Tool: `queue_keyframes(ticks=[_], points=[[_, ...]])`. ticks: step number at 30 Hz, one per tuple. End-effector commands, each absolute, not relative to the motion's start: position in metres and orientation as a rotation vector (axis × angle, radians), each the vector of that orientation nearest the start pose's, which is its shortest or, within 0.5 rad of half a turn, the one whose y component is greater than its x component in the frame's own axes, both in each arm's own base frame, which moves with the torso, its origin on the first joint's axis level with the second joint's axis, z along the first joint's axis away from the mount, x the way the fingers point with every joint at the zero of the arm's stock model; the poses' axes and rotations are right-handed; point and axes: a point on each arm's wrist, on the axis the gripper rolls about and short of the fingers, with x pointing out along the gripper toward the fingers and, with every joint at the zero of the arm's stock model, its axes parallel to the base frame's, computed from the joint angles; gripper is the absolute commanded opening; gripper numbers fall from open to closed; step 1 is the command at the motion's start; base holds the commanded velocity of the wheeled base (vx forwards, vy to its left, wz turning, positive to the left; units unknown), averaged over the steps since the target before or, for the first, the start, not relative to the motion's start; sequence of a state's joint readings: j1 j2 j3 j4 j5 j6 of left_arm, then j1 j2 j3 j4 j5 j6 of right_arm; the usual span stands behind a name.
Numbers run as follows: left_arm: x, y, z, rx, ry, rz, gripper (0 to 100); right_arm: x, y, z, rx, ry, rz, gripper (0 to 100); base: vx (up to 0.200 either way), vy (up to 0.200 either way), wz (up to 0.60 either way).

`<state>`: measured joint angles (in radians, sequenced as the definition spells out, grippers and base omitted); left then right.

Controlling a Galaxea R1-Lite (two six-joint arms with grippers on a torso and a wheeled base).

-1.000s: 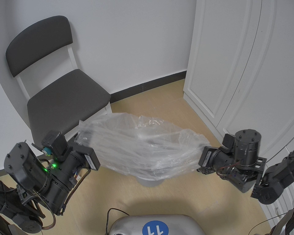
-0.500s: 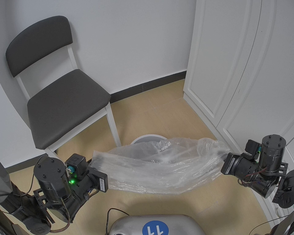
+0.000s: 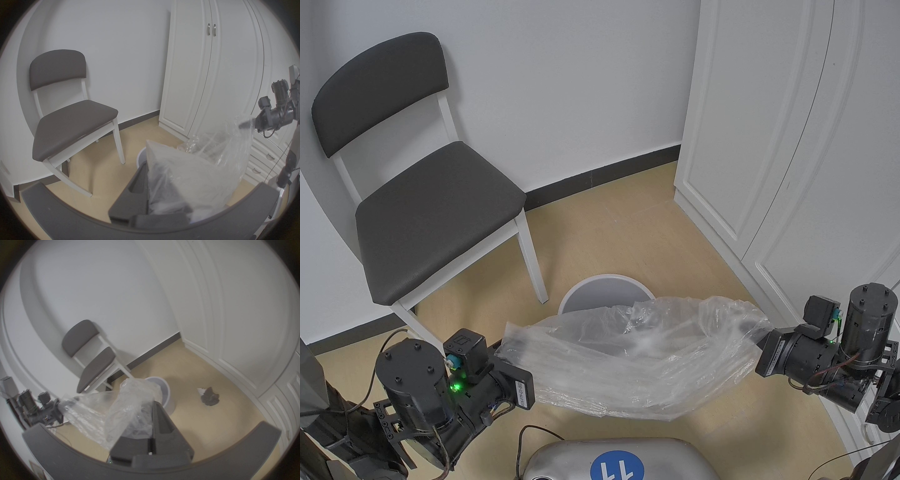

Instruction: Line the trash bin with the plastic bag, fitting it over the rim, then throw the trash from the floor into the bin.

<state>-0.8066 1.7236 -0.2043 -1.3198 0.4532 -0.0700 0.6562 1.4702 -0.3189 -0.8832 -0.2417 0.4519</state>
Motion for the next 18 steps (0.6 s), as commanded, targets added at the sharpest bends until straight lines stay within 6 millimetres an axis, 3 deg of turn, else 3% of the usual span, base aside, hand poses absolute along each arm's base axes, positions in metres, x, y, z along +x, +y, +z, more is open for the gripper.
queue_keyframes(ticks=[1,7,12,18], points=[[0.166,-0.161,0.113,0.028,0.146,-0.358,0,0.166,0.128,0.148,0.299,0.316,0.438,0,0.000,0.000,0.00],[0.165,-0.174,0.115,0.012,0.134,-0.407,0,0.159,0.146,0.144,0.270,0.347,0.517,0,0.000,0.000,0.00],[0.159,-0.184,0.117,-0.018,0.133,-0.451,0,0.166,0.158,0.146,0.262,0.341,0.555,0,0.000,0.000,0.00],[0.159,-0.186,0.124,-0.026,0.104,-0.457,0,0.158,0.152,0.150,0.266,0.325,0.559,0,0.000,0.000,0.00]])
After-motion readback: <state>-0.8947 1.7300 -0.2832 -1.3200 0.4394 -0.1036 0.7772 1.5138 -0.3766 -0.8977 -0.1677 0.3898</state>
